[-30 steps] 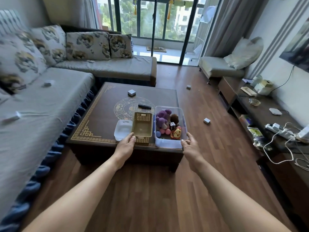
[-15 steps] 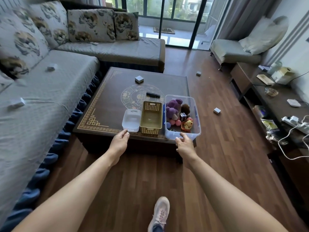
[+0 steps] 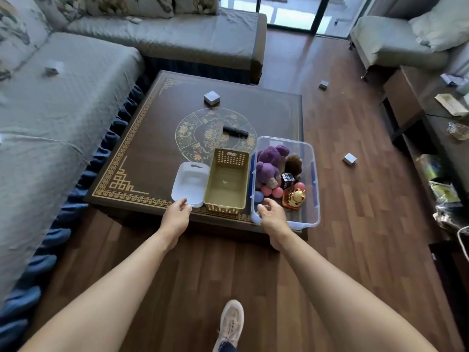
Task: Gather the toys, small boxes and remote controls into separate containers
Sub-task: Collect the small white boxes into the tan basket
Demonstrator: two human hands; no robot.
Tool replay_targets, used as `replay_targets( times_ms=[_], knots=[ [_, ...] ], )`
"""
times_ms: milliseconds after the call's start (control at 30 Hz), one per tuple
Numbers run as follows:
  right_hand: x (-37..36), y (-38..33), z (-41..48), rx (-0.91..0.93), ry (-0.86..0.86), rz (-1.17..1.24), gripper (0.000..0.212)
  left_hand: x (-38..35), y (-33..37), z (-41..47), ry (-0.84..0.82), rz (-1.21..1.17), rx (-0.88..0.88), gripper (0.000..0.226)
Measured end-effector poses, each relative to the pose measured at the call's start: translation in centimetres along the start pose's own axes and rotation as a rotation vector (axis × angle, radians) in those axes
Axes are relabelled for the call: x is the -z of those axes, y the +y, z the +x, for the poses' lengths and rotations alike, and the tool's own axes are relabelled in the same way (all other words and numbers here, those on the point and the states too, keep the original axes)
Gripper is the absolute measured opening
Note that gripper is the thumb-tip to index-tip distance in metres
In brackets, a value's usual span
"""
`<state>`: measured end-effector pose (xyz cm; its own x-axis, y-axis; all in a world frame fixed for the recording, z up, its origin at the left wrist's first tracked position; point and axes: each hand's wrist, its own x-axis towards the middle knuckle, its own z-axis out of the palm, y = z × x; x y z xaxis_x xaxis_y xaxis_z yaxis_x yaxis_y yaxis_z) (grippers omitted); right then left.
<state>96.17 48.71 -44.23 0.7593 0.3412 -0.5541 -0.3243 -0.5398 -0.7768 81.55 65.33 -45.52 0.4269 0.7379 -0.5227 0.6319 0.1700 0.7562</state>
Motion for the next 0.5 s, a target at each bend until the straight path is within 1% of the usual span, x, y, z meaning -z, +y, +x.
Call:
replay_targets(
  times_ms=[100, 233, 400, 500],
  knots=[
    [-1.3, 0.0, 1.4, -0.039, -0.024, -0.022, 0.043, -0.5, -0.3, 1.8, -0.004, 0.022, 0.013, 0.044],
    [-4.8, 1.2, 5.3, -0.148, -0.065, -0.035, 0.039, -1.9, -0.4, 7.0, -0.027, 0.061, 0.064, 0.045],
    [-8.4, 4.2, 10.8, -0.361, -0.026, 0.124, 0.033, -4.7, -0.9, 13.6, -0.100, 0.189, 0.064, 0.047],
    [-10.1, 5.6, 14.1, -0.499, 0.026, 0.238, 0.034, -6.7, -1.6, 17.9, -0.164, 0.252, 0.090, 0.050]
  ],
)
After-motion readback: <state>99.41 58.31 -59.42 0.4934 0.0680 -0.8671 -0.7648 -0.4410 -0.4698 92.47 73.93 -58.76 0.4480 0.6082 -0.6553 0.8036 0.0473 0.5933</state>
